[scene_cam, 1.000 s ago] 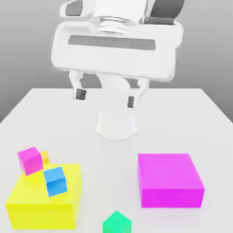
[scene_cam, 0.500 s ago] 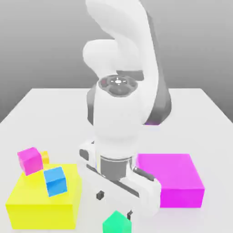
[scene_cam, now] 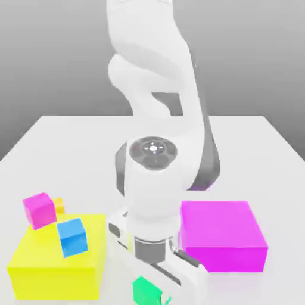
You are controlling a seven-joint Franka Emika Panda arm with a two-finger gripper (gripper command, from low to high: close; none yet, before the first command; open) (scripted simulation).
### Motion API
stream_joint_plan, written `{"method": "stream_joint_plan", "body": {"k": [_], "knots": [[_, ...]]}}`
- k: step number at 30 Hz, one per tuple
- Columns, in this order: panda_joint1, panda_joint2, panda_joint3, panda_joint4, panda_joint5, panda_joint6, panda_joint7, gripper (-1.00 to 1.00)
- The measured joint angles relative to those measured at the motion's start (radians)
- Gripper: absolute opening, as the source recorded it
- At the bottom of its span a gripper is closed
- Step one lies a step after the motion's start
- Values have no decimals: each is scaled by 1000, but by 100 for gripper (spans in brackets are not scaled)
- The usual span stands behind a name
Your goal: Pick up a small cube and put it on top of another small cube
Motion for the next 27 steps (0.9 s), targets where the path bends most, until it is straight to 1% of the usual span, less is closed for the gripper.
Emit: {"method": "stream_joint_plan", "body": {"k": [4,6,10,15,17,19,20,26,27], "knots": [[20,-127,-26,-57,-115,-20,4,-100],[-21,-192,-68,-78,-123,-64,11,-100],[-212,-327,-155,-114,-45,-193,-14,-100],[-312,-498,-268,-165,103,-336,-89,-100],[-320,-478,-284,-187,122,-295,-104,-100],[-323,-423,-288,-209,133,-219,-112,-100],[-322,-400,-289,-218,137,-187,-115,100],[-322,-389,-290,-222,137,-172,-116,100],[-323,-399,-289,-219,135,-186,-114,100]]}}
